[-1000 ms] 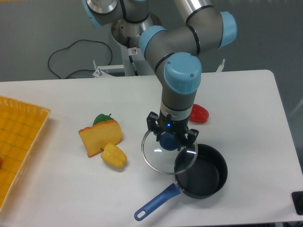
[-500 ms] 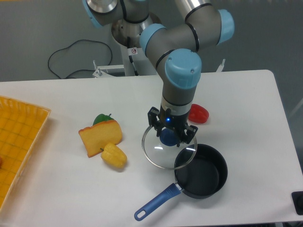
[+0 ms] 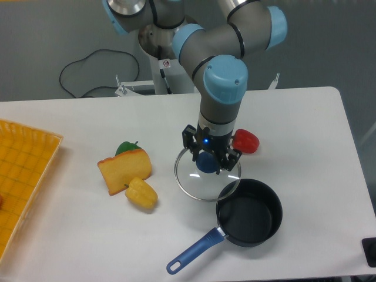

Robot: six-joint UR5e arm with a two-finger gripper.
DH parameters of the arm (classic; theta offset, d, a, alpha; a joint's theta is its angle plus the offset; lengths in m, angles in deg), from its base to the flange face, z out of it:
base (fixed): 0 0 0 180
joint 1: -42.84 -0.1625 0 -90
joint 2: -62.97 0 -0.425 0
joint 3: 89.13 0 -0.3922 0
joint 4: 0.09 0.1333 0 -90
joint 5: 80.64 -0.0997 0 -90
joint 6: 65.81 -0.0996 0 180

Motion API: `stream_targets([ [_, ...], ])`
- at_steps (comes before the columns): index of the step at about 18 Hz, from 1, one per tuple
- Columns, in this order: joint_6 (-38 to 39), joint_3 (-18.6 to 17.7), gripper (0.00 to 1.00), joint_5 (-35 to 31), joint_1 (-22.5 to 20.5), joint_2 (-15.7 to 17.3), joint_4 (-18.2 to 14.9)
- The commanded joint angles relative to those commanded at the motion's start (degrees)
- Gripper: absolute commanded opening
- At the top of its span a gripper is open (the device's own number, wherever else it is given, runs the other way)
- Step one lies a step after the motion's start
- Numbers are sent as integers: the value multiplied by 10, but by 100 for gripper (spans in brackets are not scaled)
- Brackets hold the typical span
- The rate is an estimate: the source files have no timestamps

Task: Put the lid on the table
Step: 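Carry the held glass lid away from the saucepan toward the cheese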

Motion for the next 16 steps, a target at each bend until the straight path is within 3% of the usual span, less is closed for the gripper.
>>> stream_targets([
  [7,-2,-51,52,-10,14,10,14],
  [12,-10,-54,52,-14,18,6,20],
  [16,-32,-56,52,-14,25,-18,54],
])
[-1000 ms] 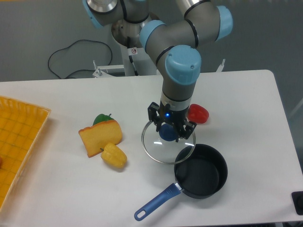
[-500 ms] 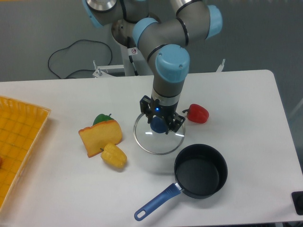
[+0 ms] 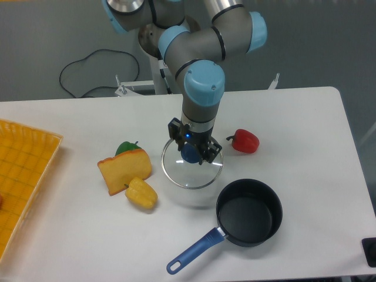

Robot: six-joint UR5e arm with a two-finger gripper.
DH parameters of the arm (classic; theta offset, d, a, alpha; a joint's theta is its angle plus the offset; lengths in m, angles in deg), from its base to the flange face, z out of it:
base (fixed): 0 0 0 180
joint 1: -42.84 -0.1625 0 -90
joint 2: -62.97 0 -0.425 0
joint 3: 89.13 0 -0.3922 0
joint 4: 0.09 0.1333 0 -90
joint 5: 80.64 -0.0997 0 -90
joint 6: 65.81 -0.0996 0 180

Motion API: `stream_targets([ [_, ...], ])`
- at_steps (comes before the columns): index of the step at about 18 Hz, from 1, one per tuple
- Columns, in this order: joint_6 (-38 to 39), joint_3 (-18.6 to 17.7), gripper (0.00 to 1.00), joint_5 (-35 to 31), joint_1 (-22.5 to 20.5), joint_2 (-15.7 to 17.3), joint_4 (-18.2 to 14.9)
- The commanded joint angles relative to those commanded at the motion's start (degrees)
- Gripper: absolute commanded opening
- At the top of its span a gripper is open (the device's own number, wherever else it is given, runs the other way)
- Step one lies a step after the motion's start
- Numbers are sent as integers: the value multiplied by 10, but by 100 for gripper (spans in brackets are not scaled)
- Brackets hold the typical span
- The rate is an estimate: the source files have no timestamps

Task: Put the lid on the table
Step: 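Carry the held glass lid away from the saucepan toward the cheese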

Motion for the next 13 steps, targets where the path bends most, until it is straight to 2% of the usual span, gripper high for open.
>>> stream_targets([
  [13,-63,-29,52,-17,-2,-4,16],
])
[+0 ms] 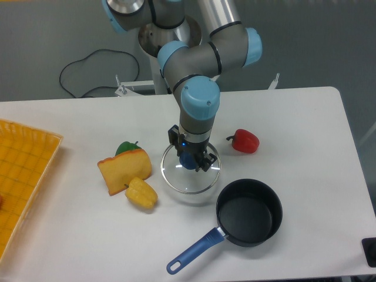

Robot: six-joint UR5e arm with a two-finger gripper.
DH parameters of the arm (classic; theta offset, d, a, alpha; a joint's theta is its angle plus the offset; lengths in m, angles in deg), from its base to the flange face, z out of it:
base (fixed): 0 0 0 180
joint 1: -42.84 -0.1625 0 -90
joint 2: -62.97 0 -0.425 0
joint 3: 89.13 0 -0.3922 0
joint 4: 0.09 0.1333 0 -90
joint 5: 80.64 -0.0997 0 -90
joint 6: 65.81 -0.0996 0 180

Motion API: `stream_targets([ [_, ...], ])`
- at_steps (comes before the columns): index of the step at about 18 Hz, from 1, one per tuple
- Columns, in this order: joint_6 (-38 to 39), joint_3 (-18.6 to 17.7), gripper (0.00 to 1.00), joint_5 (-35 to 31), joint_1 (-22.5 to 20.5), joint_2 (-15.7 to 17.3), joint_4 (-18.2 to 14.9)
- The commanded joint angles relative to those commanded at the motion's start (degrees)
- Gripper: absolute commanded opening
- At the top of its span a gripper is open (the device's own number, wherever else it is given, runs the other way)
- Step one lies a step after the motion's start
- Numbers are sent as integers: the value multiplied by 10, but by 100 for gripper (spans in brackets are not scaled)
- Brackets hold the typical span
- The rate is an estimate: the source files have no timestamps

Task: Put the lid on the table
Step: 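Carry the held glass lid away from the saucepan toward the cheese, then lower the glass lid flat onto the table surface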

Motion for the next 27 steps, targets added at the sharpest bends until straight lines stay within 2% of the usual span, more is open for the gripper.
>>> stream_targets([
  [5,-19,-9,52,-12,-3,-7,14],
  [27,-23,-12,55,-25,1,-23,14],
])
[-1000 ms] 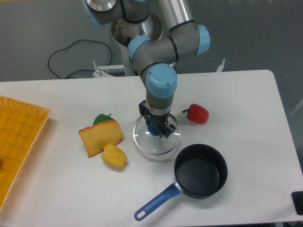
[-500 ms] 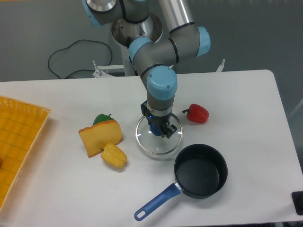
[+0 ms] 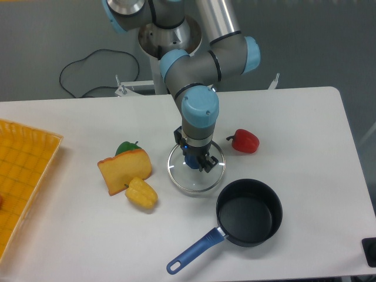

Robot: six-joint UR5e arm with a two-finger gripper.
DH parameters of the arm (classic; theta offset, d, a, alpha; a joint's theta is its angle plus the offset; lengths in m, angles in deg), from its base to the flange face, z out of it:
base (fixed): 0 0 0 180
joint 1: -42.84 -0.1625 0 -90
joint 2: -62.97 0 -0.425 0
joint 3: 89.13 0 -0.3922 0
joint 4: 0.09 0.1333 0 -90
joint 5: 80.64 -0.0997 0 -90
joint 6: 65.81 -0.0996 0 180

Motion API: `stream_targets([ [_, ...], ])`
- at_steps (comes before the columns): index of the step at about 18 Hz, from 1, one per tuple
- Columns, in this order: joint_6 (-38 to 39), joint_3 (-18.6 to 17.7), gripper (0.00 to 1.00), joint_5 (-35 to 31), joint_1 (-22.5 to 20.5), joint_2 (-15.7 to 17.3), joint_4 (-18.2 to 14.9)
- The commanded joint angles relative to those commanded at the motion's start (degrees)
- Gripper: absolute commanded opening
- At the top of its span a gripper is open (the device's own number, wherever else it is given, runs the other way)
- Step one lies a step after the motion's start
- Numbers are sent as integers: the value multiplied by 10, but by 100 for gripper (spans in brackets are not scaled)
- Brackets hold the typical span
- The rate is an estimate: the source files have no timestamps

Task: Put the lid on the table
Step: 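Lower the glass lid flat onto the table surface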

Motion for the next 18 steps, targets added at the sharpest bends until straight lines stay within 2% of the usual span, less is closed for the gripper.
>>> stream_targets([
  [15,0,4,57,-9,1,-11,0],
  [18,1,4,60,-10,3,-11,0],
])
